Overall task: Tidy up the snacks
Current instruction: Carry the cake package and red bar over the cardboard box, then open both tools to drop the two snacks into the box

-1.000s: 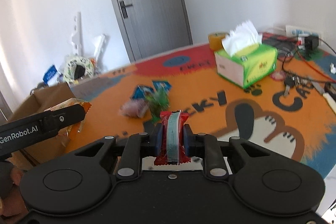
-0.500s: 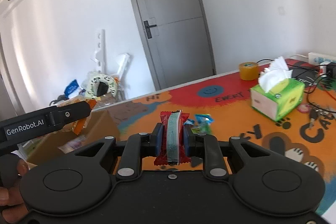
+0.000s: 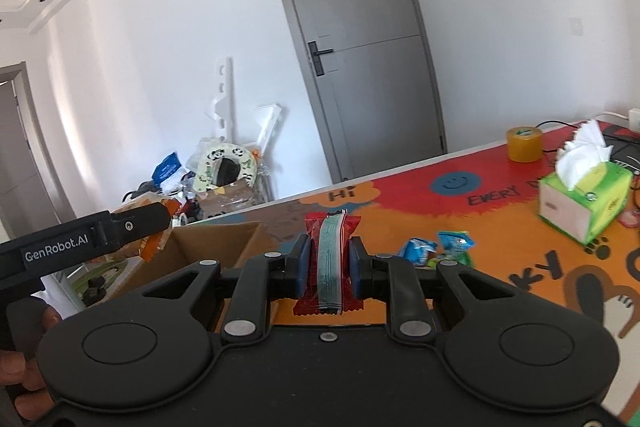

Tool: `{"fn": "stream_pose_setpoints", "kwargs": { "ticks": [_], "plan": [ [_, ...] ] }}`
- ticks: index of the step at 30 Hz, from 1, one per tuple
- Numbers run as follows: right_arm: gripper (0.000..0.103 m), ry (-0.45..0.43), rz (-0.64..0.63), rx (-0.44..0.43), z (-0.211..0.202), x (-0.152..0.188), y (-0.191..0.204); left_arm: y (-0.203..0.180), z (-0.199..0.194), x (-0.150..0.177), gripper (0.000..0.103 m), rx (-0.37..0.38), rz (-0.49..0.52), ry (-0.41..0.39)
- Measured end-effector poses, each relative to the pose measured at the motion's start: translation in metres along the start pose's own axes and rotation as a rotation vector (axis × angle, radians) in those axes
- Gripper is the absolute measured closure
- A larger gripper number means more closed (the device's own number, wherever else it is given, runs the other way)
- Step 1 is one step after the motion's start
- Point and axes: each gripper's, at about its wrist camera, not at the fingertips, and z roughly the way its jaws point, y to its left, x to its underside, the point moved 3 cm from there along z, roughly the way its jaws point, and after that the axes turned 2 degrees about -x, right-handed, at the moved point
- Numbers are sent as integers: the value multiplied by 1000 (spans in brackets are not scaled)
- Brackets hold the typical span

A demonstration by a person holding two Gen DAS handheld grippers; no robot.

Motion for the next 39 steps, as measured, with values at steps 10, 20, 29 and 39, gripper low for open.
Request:
{"fn": "stream_pose_setpoints", "kwargs": {
  "ticks": [10, 20, 29, 39],
  "plan": [
    [82, 13, -27, -73, 25, -6, 35, 37, 4, -9, 21, -56, -42, -1],
    [82, 41, -48, -114, 46, -4, 60, 64, 19, -4, 21, -82, -85, 50],
    [82, 58, -58, -106, 60, -4, 72, 73, 47, -3, 21, -69, -113, 94],
    [81, 73, -49, -97, 77, -3, 75, 79, 72, -4, 16, -55, -123, 140]
  ]
}}
